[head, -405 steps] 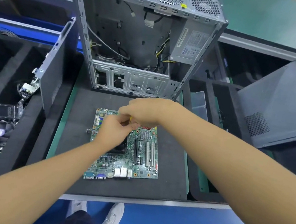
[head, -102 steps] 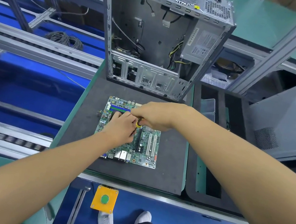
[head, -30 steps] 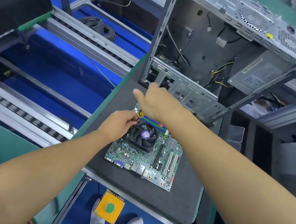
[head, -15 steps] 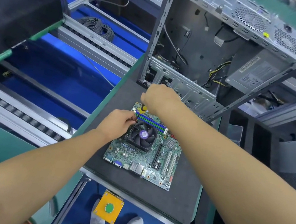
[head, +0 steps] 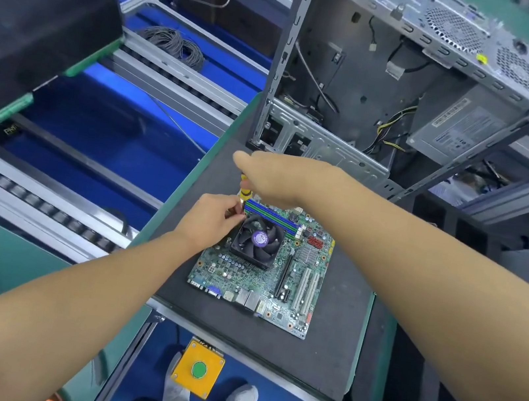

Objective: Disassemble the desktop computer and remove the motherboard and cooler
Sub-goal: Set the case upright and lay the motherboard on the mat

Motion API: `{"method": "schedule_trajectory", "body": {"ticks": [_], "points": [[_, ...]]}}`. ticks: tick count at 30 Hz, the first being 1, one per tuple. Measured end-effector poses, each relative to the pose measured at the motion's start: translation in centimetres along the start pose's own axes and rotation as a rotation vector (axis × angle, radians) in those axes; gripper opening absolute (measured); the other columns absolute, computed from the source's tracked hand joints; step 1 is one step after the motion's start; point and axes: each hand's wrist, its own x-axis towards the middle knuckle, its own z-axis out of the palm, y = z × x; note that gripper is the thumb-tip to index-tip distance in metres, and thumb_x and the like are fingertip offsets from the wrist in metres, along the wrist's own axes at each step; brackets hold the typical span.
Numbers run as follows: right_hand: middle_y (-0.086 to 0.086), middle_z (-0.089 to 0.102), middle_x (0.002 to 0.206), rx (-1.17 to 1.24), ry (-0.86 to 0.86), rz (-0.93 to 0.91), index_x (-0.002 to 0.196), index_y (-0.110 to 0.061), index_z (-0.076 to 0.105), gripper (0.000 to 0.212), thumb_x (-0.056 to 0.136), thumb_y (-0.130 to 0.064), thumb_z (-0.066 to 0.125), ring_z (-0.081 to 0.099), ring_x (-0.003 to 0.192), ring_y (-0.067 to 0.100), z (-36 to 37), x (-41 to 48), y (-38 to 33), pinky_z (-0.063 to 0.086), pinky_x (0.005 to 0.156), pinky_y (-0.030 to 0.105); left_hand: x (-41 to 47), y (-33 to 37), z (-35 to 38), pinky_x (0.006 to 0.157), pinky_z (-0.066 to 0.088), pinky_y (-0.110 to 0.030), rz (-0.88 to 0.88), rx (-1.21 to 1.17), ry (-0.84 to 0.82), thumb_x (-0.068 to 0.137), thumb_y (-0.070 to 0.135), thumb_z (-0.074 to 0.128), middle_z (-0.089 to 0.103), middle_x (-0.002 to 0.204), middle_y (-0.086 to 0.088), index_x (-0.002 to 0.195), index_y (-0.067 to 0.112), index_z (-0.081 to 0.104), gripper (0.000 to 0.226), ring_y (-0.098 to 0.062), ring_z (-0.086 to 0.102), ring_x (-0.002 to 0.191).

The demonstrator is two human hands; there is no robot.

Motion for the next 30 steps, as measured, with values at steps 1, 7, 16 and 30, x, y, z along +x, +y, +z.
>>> {"method": "schedule_trajectory", "body": {"ticks": [1,7,16,30], "points": [[0.008,0.052,0.095,0.002,0.004,0.033,0.095,-0.012,0.031,0.014,0.105,-0.017,0.041,0.057,0.085,0.031,-0.1,-0.1,0.0,0.043,0.064,0.041,0.0,0.1,-0.1,0.067,0.052,-0.027,0.005,0.005,0.001,0.088,0.017,0.072,0.067,0.073,0.003,0.08,0.014,0.065,0.011,-0.012,0.063,0.068],[0.017,0.051,0.115,-0.091,0.066,0.282,0.144,-0.023,0.044,0.038,0.108,-0.022,0.031,0.054,0.106,0.037,1.0,-0.1,-1.5,0.045,0.073,0.041,0.3,0.1,-0.1,0.064,0.051,-0.03,-0.027,0.004,-0.026,0.085,0.015,0.072,0.064,0.068,0.007,0.074,0.019,0.064,0.015,-0.012,0.06,0.066],[0.011,0.055,0.099,0.095,0.136,0.228,0.106,-0.006,0.053,0.009,0.103,-0.012,0.047,0.048,0.08,0.027,1.5,1.4,-1.4,0.036,0.061,0.029,0.4,0.0,-0.1,0.067,0.055,-0.031,-0.089,-0.016,-0.022,0.085,0.02,0.075,0.067,0.07,0.005,0.075,0.021,0.065,0.014,-0.01,0.064,0.066],[0.006,0.053,0.079,-0.098,0.043,-0.134,0.096,-0.012,0.046,0.012,0.099,-0.022,0.052,0.055,0.08,0.034,0.6,1.3,1.7,0.046,0.067,0.043,-0.6,0.2,-0.4,0.074,0.057,-0.038,0.032,-0.023,-0.042,0.093,0.024,0.064,0.069,0.091,0.011,0.102,0.025,0.063,0.01,-0.016,0.069,0.082]]}}
